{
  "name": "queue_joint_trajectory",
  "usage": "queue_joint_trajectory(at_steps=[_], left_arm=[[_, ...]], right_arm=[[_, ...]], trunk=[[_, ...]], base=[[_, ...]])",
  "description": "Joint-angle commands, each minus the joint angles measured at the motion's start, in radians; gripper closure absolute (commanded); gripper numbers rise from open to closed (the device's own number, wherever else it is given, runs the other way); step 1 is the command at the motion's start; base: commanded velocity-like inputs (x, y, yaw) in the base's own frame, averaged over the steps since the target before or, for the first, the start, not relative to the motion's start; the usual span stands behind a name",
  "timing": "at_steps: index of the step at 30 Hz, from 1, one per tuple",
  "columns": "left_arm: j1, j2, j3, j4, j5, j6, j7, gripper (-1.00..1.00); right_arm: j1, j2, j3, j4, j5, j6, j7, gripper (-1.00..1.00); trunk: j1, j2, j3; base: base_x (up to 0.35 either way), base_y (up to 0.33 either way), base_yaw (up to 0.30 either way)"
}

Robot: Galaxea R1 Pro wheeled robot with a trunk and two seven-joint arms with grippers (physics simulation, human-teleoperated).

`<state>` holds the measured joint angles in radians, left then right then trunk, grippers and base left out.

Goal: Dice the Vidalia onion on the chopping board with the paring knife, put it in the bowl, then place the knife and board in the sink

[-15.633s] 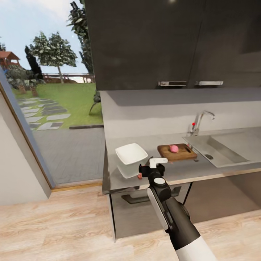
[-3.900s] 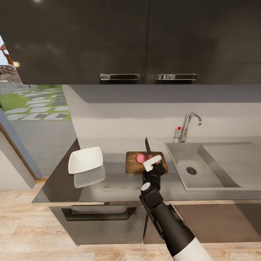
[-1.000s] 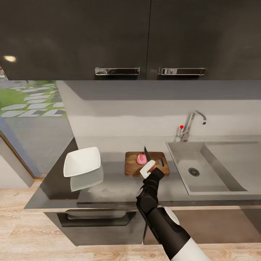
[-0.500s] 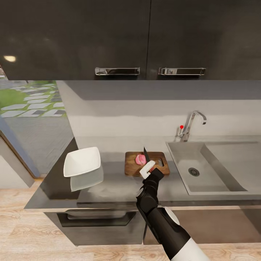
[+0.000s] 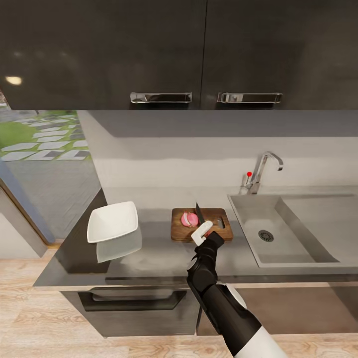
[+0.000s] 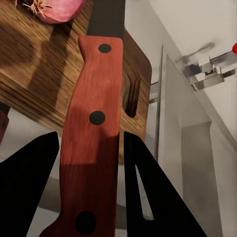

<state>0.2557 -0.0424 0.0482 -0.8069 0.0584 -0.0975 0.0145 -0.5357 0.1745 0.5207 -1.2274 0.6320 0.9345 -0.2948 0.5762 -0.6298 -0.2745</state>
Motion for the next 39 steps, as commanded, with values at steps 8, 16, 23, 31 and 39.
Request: queue_joint_trajectory(at_steps=[8, 16, 23, 31, 39], left_arm=[[0.0, -0.001, 0.002, 0.004, 0.006, -0.001, 0.001, -1.0], [0.0, -0.001, 0.002, 0.004, 0.006, -0.001, 0.001, -1.0], [0.0, -0.001, 0.002, 0.003, 0.006, -0.001, 0.001, -1.0], [0.0, -0.001, 0.002, 0.003, 0.006, -0.002, 0.001, -1.0], [0.0, -0.001, 0.002, 0.003, 0.006, -0.002, 0.001, -1.0]], right_arm=[[-0.001, 0.0, 0.0, -0.006, -0.005, 0.004, -0.011, 1.0], [-0.001, 0.0, -0.002, -0.01, -0.005, 0.004, -0.012, 1.0], [-0.001, 0.0, -0.002, -0.012, -0.005, 0.004, -0.013, 1.0], [-0.001, 0.0, -0.002, -0.013, -0.005, 0.004, -0.014, 1.0], [-0.001, 0.0, -0.006, -0.127, -0.004, 0.003, -0.016, 1.0]], trunk=[[0.0, -0.001, -0.001], [0.0, -0.001, -0.001], [0.0, -0.001, -0.001], [0.0, -0.001, -0.001], [0.0, -0.001, -0.001]], base=[[0.0, 0.0, 0.0], [0.0, 0.0, 0.0], [0.0, 0.0, 0.0], [0.0, 0.0, 0.0], [0.0, 0.0, 0.0]])
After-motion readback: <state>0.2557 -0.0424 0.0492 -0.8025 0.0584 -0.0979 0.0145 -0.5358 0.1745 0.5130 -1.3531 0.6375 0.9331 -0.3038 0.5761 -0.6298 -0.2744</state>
